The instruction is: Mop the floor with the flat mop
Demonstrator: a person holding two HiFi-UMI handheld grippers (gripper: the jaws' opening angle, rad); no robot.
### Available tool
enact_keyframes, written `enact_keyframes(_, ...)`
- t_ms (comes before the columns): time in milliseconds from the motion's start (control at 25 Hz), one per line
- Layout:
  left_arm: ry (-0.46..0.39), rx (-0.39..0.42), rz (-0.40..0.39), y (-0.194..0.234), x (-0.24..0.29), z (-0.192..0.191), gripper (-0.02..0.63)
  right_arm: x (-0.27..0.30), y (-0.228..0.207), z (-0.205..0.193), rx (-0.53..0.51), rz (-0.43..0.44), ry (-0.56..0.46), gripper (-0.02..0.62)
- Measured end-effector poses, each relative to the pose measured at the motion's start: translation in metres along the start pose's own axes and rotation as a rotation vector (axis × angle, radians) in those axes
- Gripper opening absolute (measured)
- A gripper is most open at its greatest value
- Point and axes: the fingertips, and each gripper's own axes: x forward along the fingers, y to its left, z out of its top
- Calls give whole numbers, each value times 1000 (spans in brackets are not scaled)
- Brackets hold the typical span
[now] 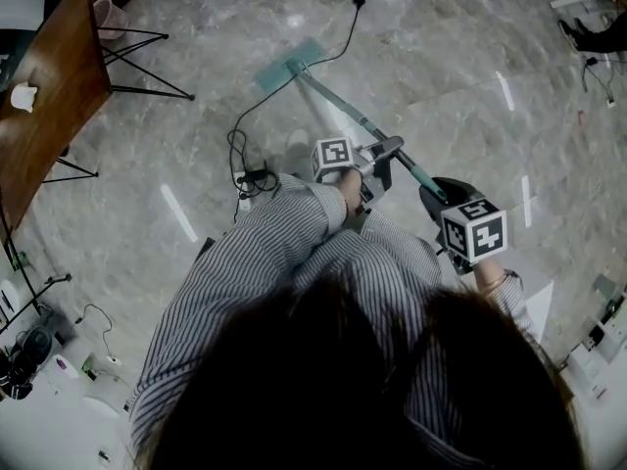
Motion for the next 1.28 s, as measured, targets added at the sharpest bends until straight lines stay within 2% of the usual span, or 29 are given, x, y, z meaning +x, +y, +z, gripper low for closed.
enact_keyframes(400, 5, 44, 40, 3, -3, 19, 198, 18, 0, 6, 13, -2, -23, 112)
enact_keyframes(640, -52, 31, 42, 5, -19, 52, 190, 47, 15, 21, 18, -9, -13, 112)
enact_keyframes(920, -155, -23, 41, -15, -45, 133, 175, 93, 43, 85, 48, -17, 0, 112)
enact_keyframes(1280, -220, -36, 51, -73, -83, 301, 164, 185, 78, 238, 63, -12, -28, 118)
